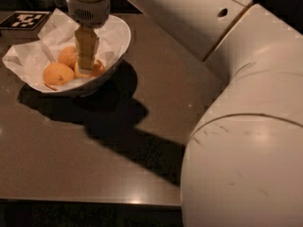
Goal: Pick orange from white bowl
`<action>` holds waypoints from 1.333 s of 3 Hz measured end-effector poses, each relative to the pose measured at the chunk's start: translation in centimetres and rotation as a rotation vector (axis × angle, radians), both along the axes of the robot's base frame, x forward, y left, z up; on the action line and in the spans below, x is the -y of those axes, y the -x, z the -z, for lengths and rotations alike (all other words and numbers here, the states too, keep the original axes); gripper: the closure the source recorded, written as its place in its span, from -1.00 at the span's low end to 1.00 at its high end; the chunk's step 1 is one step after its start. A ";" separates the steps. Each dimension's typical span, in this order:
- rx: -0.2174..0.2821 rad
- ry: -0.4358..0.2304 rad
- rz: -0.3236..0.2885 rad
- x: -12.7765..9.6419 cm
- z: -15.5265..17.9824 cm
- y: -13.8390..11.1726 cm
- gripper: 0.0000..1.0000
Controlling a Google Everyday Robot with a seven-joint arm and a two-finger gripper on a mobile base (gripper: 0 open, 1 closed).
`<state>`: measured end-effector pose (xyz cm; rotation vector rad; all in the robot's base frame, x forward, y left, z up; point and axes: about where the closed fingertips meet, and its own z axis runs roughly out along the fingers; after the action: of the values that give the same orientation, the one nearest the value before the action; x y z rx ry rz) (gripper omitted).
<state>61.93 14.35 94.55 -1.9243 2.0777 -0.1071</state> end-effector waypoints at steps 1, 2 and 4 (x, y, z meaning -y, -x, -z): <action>-0.016 -0.001 0.106 0.6 0.9 -0.7 -1.00; -0.034 0.002 0.158 0.8 1.5 -1.3 -0.82; -0.082 0.019 0.132 -0.3 3.3 -2.4 -0.62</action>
Offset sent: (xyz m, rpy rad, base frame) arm 0.0132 -0.0189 -0.0213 -0.0326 0.0770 -0.2287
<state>64.33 14.66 91.30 -1.8306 2.2644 -0.0780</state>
